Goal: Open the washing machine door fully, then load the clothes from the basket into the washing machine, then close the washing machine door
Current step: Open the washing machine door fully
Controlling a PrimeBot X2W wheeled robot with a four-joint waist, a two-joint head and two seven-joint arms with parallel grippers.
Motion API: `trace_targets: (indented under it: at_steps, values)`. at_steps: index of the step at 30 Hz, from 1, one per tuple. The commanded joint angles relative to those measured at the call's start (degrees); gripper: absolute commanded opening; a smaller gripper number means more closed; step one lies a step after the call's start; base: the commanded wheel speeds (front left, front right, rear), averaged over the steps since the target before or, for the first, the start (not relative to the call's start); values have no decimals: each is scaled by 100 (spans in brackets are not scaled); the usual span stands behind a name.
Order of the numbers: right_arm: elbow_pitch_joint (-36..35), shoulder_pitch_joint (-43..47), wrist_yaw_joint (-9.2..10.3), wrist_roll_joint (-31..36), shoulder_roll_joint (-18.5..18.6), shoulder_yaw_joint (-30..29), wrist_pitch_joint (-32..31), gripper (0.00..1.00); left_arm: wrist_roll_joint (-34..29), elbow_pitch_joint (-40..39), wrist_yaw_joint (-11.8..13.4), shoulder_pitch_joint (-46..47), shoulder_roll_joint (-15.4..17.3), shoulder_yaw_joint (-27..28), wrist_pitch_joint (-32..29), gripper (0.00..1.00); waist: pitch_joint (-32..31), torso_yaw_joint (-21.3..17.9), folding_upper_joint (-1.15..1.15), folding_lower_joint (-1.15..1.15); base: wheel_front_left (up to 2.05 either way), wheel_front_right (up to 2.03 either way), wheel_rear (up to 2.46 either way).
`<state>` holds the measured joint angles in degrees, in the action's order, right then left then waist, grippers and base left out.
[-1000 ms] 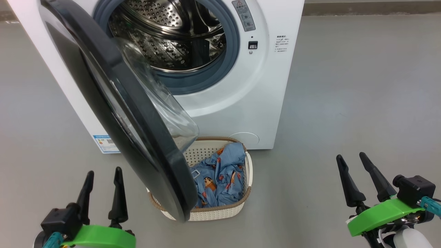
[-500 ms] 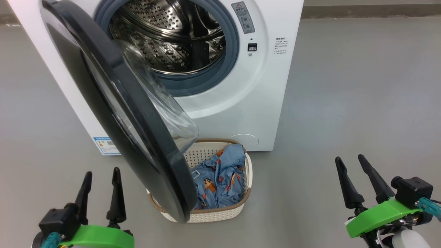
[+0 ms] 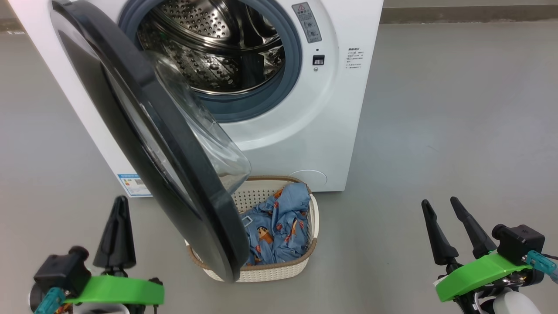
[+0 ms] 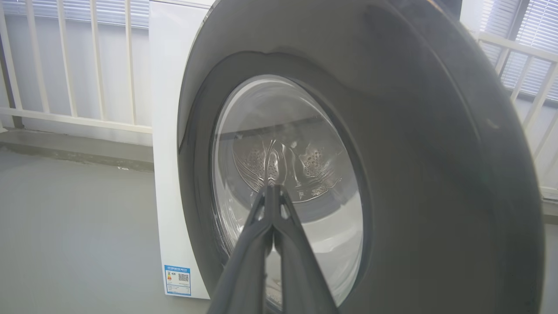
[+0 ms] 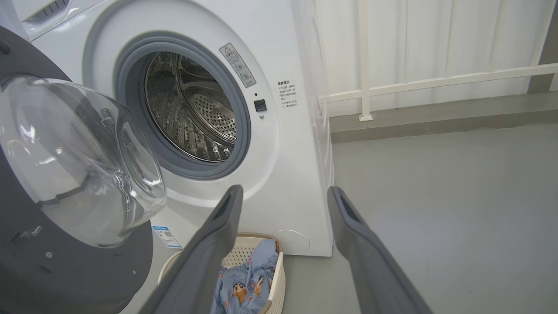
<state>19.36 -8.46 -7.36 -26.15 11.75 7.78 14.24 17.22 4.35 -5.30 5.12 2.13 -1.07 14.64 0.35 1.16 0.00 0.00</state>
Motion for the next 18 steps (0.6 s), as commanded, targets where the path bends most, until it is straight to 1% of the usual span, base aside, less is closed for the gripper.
trace_targets:
  at_steps: [1,7,11,14,18]
  values:
    - [-109,-77,-13,35,28,133,75,100,-144,-311,-13,319,75,206,36,0,-7,2,0,0,0,0,0]
    - [-99,-91,-13,15,24,179,75,100,-216,-1064,-44,546,75,57,36,0,-41,12,0,0,0,0,0]
    - [-94,-85,-13,2,24,193,75,100,-241,-1327,-53,671,75,-156,36,0,-57,20,0,0,0,0,0]
    - [-64,-92,-13,-19,15,241,75,100,-229,-1484,-34,809,75,-467,-17,0,-69,7,0,0,0,0,0]
    - [-38,-138,-13,-48,9,324,75,100,-211,-1688,65,820,75,-855,-162,0,-65,-63,0,0,0,0,0]
